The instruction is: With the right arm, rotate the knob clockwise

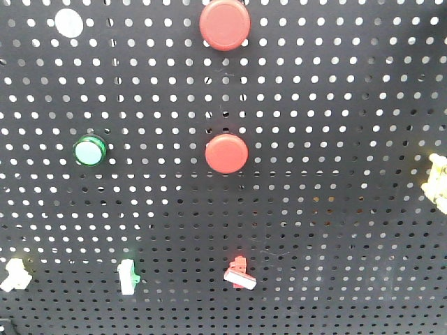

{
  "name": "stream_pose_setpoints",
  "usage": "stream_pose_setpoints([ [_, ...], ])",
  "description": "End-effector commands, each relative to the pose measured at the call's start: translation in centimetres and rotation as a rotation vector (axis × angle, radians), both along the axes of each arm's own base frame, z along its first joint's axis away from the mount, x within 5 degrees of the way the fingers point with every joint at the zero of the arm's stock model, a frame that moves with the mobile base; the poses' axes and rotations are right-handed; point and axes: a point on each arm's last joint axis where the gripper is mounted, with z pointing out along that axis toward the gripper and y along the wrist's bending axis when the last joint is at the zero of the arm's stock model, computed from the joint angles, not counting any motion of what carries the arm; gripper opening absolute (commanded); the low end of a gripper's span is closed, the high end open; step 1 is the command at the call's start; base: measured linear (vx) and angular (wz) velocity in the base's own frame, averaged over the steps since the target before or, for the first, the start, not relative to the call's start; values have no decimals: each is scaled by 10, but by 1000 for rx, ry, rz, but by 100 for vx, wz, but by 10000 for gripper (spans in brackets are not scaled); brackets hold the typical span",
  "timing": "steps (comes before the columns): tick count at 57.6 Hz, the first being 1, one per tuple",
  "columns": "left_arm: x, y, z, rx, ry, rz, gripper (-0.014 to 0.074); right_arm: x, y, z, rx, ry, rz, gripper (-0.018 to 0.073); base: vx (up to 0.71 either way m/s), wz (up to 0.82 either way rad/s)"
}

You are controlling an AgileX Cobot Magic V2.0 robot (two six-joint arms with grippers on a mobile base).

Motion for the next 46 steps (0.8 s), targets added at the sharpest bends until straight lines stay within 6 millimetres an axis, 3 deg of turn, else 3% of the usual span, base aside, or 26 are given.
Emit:
stream_pose_setpoints([
  [1, 0, 1, 3, -20, -68, 11, -6, -27, -7, 21, -31, -138, -36, 243, 0, 0],
  [6, 0, 1, 3, -20, -68, 11, -6, -43, -12, 20, -101, -120, -65, 176, 0, 0],
  [14, 0, 1, 3, -20, -68, 11, -6, -70, -22, 16, -236, -72, -145, -9, 0, 0],
  [24, 0, 1, 3, -20, -68, 11, -6, -104, -34, 5, -535, -137, -261, -15, 0, 0],
  [30, 0, 1, 3, -20, -68, 11, -6, -120, -35, -20, -725, -218, -296, -11, 0, 0],
  [35, 0, 1, 3, -20, -68, 11, -6, -123, -34, -47, -786, -284, -306, -10, 0, 0],
  [46, 0, 1, 3, -20, -68, 11, -6, -99, -25, -109, -840, -366, -294, -9, 0, 0],
])
